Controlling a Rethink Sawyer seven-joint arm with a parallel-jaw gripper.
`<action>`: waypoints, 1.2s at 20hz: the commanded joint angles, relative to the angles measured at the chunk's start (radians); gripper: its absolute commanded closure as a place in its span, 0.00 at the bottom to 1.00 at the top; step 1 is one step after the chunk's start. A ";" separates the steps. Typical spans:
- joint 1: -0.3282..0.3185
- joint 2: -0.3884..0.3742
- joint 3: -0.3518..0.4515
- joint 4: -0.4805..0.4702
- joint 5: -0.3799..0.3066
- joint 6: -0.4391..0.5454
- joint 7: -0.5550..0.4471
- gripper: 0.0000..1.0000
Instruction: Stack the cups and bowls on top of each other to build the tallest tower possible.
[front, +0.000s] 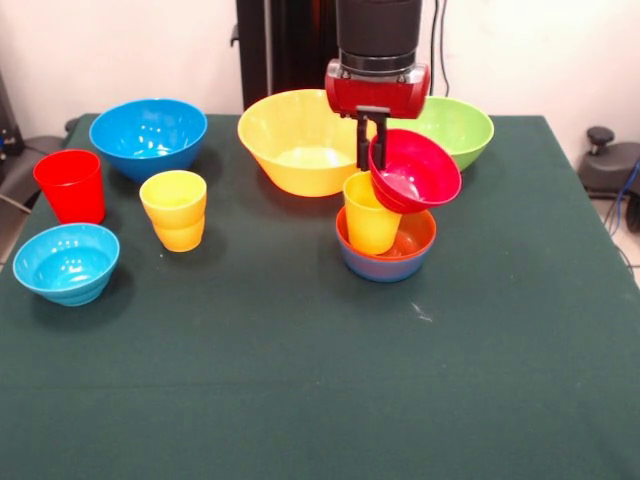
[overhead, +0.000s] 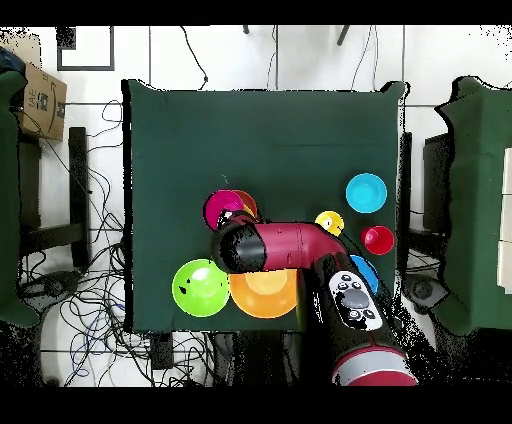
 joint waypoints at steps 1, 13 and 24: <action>-0.012 -0.027 0.082 -0.010 -0.047 0.037 -0.040 1.00; -0.042 -0.122 0.128 0.033 -0.003 0.120 -0.055 1.00; -0.078 -0.070 0.127 0.043 -0.067 0.051 -0.056 1.00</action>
